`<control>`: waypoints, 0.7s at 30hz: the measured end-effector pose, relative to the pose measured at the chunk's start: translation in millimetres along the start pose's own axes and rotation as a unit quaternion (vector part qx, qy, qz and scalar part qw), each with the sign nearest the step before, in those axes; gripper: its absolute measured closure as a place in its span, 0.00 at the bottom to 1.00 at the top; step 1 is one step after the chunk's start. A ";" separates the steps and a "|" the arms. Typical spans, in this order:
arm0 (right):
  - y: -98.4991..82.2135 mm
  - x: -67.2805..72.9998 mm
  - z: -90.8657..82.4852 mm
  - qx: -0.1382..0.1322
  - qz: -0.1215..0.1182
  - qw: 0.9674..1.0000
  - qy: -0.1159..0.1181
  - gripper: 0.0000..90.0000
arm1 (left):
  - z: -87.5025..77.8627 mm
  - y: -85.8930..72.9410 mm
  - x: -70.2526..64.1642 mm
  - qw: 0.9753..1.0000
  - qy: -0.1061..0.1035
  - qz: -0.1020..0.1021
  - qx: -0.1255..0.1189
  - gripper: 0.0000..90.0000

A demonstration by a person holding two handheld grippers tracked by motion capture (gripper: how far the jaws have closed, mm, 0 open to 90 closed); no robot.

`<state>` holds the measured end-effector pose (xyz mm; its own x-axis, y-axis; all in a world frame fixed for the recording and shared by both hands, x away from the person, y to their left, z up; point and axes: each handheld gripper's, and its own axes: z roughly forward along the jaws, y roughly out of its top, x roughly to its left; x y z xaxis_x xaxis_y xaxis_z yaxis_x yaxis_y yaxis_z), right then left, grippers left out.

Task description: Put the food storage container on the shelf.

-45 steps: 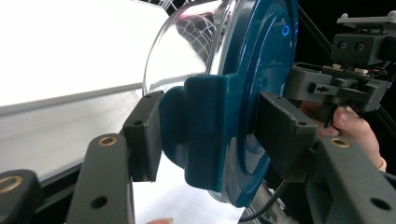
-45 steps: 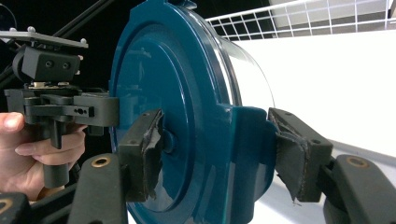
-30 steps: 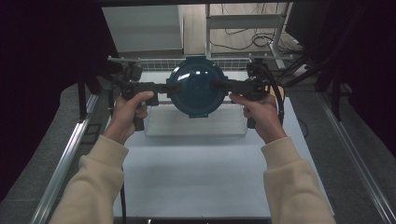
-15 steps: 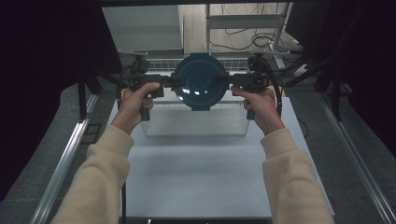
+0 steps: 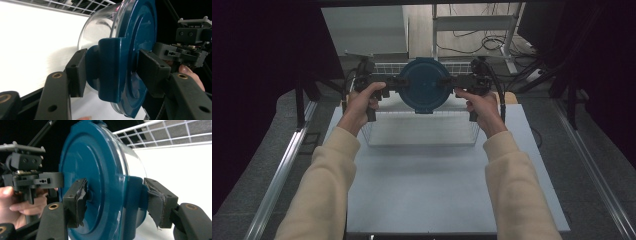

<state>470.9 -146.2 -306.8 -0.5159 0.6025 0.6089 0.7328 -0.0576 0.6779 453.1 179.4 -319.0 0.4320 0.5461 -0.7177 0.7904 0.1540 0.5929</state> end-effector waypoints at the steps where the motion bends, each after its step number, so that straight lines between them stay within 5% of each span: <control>1: 0.7 -1.4 1.1 -0.001 0.004 1.000 0.000 0.42 | 1.6 1.6 2.1 1.000 -0.002 -0.006 -0.003 0.49; 12: 7.6 -28.1 19.8 -0.028 0.094 0.995 -0.004 0.41 | 22.1 8.7 26.7 0.998 -0.020 -0.063 -0.012 0.43; 21: 6.4 -27.7 19.3 -0.038 0.093 0.995 -0.016 0.34 | 26.9 7.6 28.4 0.998 -0.011 -0.059 -0.033 0.35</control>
<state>498.4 -147.9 -327.2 -0.3586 0.6010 0.7143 0.7783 -0.2301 0.5843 483.0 173.9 -344.7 0.3475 0.5022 -0.7918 0.8070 0.2698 0.5253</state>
